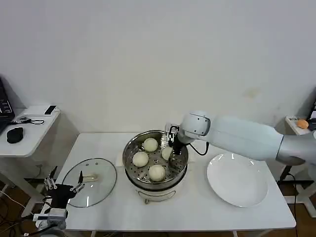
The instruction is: Take steamed baozi put them in steamer then cover it.
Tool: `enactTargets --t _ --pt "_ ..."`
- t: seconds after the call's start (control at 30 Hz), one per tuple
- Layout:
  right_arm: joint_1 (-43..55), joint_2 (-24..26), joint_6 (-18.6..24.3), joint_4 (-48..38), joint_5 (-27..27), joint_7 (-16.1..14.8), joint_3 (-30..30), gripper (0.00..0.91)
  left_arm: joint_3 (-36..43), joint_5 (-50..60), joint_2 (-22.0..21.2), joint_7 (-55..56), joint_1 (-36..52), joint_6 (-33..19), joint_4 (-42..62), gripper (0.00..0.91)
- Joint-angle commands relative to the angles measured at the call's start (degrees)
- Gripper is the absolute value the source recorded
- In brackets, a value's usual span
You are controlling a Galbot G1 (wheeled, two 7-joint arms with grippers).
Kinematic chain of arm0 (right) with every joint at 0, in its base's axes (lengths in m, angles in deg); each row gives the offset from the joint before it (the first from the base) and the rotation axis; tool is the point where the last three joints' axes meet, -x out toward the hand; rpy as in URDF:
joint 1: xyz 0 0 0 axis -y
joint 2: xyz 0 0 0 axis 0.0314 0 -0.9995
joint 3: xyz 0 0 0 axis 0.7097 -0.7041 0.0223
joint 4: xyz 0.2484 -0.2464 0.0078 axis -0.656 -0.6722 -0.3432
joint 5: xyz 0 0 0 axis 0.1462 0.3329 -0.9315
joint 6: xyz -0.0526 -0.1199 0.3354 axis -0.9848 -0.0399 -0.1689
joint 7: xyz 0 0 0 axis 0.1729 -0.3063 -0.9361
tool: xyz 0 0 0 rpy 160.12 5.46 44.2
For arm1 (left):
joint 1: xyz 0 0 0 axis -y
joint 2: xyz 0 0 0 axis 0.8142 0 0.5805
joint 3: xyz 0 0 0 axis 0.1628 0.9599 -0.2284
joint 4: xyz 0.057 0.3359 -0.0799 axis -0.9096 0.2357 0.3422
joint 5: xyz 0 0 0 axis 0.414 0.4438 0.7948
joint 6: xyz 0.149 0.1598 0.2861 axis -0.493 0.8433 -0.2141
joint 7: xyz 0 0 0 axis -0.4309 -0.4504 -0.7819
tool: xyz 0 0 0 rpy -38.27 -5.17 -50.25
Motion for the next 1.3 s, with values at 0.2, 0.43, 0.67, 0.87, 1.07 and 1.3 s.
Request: enactTargets --t 0.2,0.43,0.67,0.87,1.07,1.3 --pt "-0.7 2.8 -0.2 4.8 -0.4 3.1 5.2 0.907 -0.1 0.1 -0.2 -0.2 -0.2 0.1 -0.3 0.907" --pt "-0.7 9.0 -0.1 13.8 -0.8 9.5 10.6 0.907 0.5 0.2 -0.5 -0.2 0.1 0.1 0.0 0.907" --pt "-15.1 18.6 9.8 24.6 0.3 25.4 25.2 0.907 1.0 0.5 -0.8 -0.1 0.2 0.0 0.2 0.907" --pt "-50.6 22.9 23.3 31.8 11.2 30.8 58.2 0.907 0.9 0.9 -0.8 -0.1 0.1 -0.2 0.2 0.907" --pt "-83.3 12.9 34.0 35.6 23.7 29.8 89.6 0.907 1.0 1.3 -0.8 0.2 0.1 -0.7 1.0 0.907" --pt "-100.3 -3.7 37.5 40.7 26.5 23.4 112.2 0.907 2.1 2.1 -1.0 0.8 0.3 -1.6 1.9 0.907"
